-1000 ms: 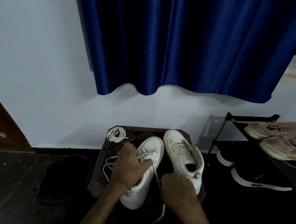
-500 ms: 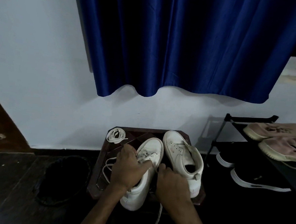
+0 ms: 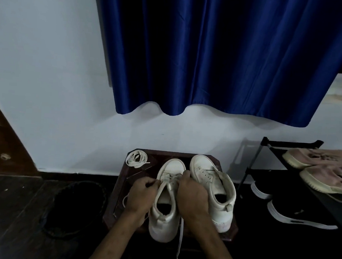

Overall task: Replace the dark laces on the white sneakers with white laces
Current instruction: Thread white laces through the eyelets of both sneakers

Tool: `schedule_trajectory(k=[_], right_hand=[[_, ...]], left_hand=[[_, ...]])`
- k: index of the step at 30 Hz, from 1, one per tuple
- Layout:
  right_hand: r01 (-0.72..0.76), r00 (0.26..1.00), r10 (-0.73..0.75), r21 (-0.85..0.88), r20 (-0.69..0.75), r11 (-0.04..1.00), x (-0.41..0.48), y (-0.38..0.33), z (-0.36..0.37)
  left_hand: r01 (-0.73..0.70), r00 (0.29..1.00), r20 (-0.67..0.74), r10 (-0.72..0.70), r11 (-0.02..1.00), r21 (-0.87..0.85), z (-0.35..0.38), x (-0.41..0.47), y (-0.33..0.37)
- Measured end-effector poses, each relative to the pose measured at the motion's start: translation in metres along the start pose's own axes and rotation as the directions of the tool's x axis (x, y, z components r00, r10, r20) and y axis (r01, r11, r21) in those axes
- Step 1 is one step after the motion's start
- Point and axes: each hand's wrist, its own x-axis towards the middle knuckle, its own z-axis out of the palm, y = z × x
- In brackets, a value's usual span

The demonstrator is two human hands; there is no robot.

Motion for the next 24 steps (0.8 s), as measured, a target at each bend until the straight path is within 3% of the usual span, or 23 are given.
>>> schedule_trajectory(k=[5, 6, 8, 9, 11, 13, 15, 18, 21, 23, 24], right_hand=[[0.065, 0.998, -0.065, -0.087, 0.006, 0.994, 0.003, 0.003, -0.015], [0.053, 0.999, -0.052, -0.028, 0.011, 0.998, 0.004, 0.004, -0.018], [-0.065, 0.996, 0.04, 0.31, 0.085, 0.948, 0.01, 0.006, -0.031], [-0.182, 0.979, 0.095, 0.554, 0.182, 0.813, 0.014, 0.006, -0.043], [-0.395, 0.916, 0.06, 0.866, 0.397, 0.305, 0.022, 0.009, -0.074], [-0.408, 0.913, -0.074, 0.909, 0.402, -0.092, 0.029, 0.016, -0.11], [-0.31, 0.95, -0.157, 0.884, 0.27, -0.351, 0.037, 0.025, -0.143], [-0.17, 0.978, -0.196, 0.832, 0.075, -0.528, 0.046, 0.03, -0.181], [-0.085, 0.98, -0.195, 0.812, -0.036, -0.578, 0.05, 0.027, -0.207], [-0.043, 0.986, -0.157, 0.811, -0.06, -0.583, 0.051, 0.021, -0.213], [-0.021, 0.989, -0.131, 0.825, -0.064, -0.565, 0.051, 0.017, -0.213]], left_hand=[[-0.024, 0.998, 0.061, 0.01, 0.971, 0.238, -0.001, 0.003, 0.011], [0.013, 0.994, 0.099, -0.036, 0.974, 0.226, -0.004, 0.002, 0.017], [0.14, 0.976, 0.159, -0.15, 0.987, 0.074, -0.011, 0.001, 0.034], [0.202, 0.966, 0.168, -0.197, 0.979, -0.013, -0.016, 0.001, 0.044], [0.212, 0.968, 0.167, -0.185, 0.963, -0.164, -0.03, 0.005, 0.059], [0.148, 0.981, 0.157, -0.11, 0.954, -0.261, -0.046, 0.011, 0.071], [0.048, 0.994, 0.11, -0.016, 0.954, -0.295, -0.059, 0.018, 0.083], [-0.122, 0.992, 0.019, 0.128, 0.973, -0.194, -0.068, 0.027, 0.085], [-0.221, 0.975, 0.008, 0.222, 0.966, 0.133, -0.069, 0.04, 0.068], [-0.217, 0.97, 0.011, 0.242, 0.851, 0.479, -0.066, 0.039, 0.06], [-0.227, 0.963, 0.005, 0.271, 0.796, 0.561, -0.063, 0.035, 0.059]])
